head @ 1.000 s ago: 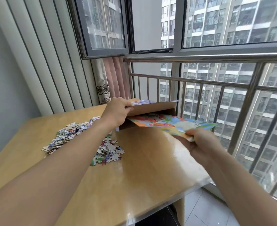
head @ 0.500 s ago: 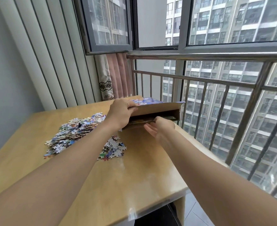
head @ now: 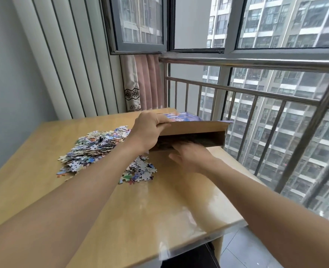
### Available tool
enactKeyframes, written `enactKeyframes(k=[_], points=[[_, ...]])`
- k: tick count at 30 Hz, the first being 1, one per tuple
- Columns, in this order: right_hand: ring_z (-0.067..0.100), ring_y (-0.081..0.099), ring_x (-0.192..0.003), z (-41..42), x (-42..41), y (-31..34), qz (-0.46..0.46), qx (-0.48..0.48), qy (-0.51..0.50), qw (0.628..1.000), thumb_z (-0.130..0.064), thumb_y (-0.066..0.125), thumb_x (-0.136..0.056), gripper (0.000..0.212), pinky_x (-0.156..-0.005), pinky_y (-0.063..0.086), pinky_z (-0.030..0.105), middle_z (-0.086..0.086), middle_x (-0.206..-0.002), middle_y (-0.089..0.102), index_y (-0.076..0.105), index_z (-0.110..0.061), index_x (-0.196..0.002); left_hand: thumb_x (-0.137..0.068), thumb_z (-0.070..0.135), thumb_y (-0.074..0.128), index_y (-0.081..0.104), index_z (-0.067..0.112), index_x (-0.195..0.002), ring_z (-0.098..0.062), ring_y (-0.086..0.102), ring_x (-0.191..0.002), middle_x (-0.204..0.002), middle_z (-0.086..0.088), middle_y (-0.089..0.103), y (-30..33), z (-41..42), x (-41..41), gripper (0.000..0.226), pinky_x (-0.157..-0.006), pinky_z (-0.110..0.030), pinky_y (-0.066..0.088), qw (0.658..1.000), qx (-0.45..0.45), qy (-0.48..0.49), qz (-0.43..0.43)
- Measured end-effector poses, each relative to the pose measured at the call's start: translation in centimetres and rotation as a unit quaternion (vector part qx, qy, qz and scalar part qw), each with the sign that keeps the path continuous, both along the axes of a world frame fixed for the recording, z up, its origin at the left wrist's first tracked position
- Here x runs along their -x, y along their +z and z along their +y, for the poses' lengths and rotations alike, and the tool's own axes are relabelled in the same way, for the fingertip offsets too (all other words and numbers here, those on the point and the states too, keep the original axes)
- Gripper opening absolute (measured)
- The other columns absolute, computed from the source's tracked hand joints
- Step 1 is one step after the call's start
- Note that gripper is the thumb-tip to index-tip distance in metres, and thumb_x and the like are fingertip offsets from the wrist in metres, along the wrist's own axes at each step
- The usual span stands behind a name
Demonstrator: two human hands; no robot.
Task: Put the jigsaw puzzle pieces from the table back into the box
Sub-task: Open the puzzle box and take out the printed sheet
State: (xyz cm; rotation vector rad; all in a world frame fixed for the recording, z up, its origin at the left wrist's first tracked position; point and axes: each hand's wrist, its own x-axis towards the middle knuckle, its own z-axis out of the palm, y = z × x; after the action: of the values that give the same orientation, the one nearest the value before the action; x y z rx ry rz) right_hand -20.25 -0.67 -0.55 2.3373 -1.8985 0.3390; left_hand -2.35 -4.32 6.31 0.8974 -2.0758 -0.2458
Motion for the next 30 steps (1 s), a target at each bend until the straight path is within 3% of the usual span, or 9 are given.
enactKeyframes(k=[5,7,11,13,18,20,23,27,30], points=[[0.027,0.049,-0.133,-2.6,-0.3,1.0,-0.055,-0.096,-0.011,0.994,-0.056,0.05,-0.097,0.059,-0.109,0.042,0.038,0.002,-0.151,0.049,0.039,-0.034,-0.151,-0.092,0.016,0.07,0.078,0.018,-0.108,-0.017,0.069,-0.099,-0.103,0.001,0.077,-0.8,-0.7,0.0,0.018,-0.094,-0.036,0.052,1.0,0.002,-0.015,-0.008],[0.026,0.053,-0.127,-1.7,-0.8,1.6,-0.073,-0.071,-0.026,0.994,-0.052,0.058,-0.093,0.061,-0.103,0.047,0.038,0.003,-0.145,0.054,0.043,-0.03,-0.148,-0.092,0.014,0.069,0.078,0.017,-0.108,-0.016,0.069,-0.099,-0.103,0.001,0.077,-1.3,-1.0,-0.3,0.018,-0.094,-0.034,0.052,1.0,0.006,-0.022,0.001],[0.023,0.064,-0.089,3.1,-4.5,0.4,-0.136,0.1,-0.027,0.985,-0.034,0.066,-0.088,0.015,-0.073,0.053,0.037,-0.001,-0.095,0.069,0.069,-0.02,-0.092,-0.091,0.009,0.07,0.079,0.015,-0.107,-0.008,0.068,-0.096,-0.103,0.003,0.076,-2.5,-1.5,-1.4,0.019,-0.091,-0.019,0.05,0.999,-0.02,-0.051,0.006],[0.025,0.062,-0.076,4.1,-6.4,-1.3,-0.158,0.053,-0.026,0.986,-0.037,0.065,-0.084,0.023,-0.067,0.053,0.039,-0.001,-0.077,0.067,0.066,-0.016,-0.075,-0.091,0.006,0.069,0.078,0.013,-0.108,-0.002,0.064,-0.095,-0.105,0.002,0.076,-3.3,-1.5,-2.2,0.021,-0.089,-0.009,0.045,0.997,-0.036,-0.068,-0.029],[0.02,0.064,-0.091,3.1,-8.0,-4.2,-0.241,0.006,-0.056,0.969,-0.06,0.066,-0.068,0.051,-0.08,0.053,0.039,-0.003,-0.094,0.072,0.071,-0.019,-0.097,-0.081,-0.001,0.074,0.069,0.019,-0.125,-0.01,0.058,-0.112,-0.126,0.0,0.068,-5.8,0.1,-5.4,0.049,-0.1,-0.02,0.041,0.994,-0.052,-0.024,-0.092],[0.019,0.063,-0.102,3.2,-8.2,-4.8,-0.247,-0.008,-0.083,0.965,-0.065,0.074,-0.062,0.062,-0.086,0.052,0.036,-0.003,-0.104,0.071,0.07,-0.02,-0.104,-0.077,0.012,0.082,0.065,0.021,-0.129,-0.016,0.057,-0.119,-0.129,0.0,0.066,-6.9,0.9,-8.6,0.056,-0.105,-0.029,0.042,0.994,-0.024,0.047,-0.093],[0.02,0.061,-0.107,3.1,-8.5,-5.3,-0.262,-0.002,-0.114,0.958,-0.061,0.084,-0.062,0.069,-0.089,0.049,0.033,0.0,-0.108,0.069,0.068,-0.015,-0.112,-0.075,0.04,0.085,0.067,0.021,-0.115,-0.018,0.059,-0.106,-0.112,0.003,0.068,-9.8,2.9,-14.3,0.048,-0.094,-0.031,0.046,0.984,0.021,0.172,-0.037],[0.011,0.066,-0.089,2.3,-9.3,-4.4,-0.381,0.087,-0.119,0.913,-0.061,0.082,-0.068,0.058,-0.08,0.054,0.032,-0.007,-0.095,0.071,0.071,-0.016,-0.103,-0.072,0.049,0.083,0.067,0.022,-0.108,-0.012,0.058,-0.092,-0.097,0.008,0.065,-12.5,3.9,-16.7,0.048,-0.083,-0.023,0.042,0.983,-0.004,0.185,0.009],[0.003,0.07,-0.083,1.7,-8.6,-3.1,-0.491,0.093,-0.128,0.857,-0.061,0.075,-0.077,0.047,-0.082,0.058,0.035,-0.011,-0.088,0.075,0.078,-0.018,-0.096,-0.075,0.05,0.08,0.067,0.021,-0.109,-0.01,0.055,-0.097,-0.101,0.008,0.065,-12.5,3.9,-15.1,0.046,-0.088,-0.023,0.04,0.989,0.014,0.146,-0.032]])
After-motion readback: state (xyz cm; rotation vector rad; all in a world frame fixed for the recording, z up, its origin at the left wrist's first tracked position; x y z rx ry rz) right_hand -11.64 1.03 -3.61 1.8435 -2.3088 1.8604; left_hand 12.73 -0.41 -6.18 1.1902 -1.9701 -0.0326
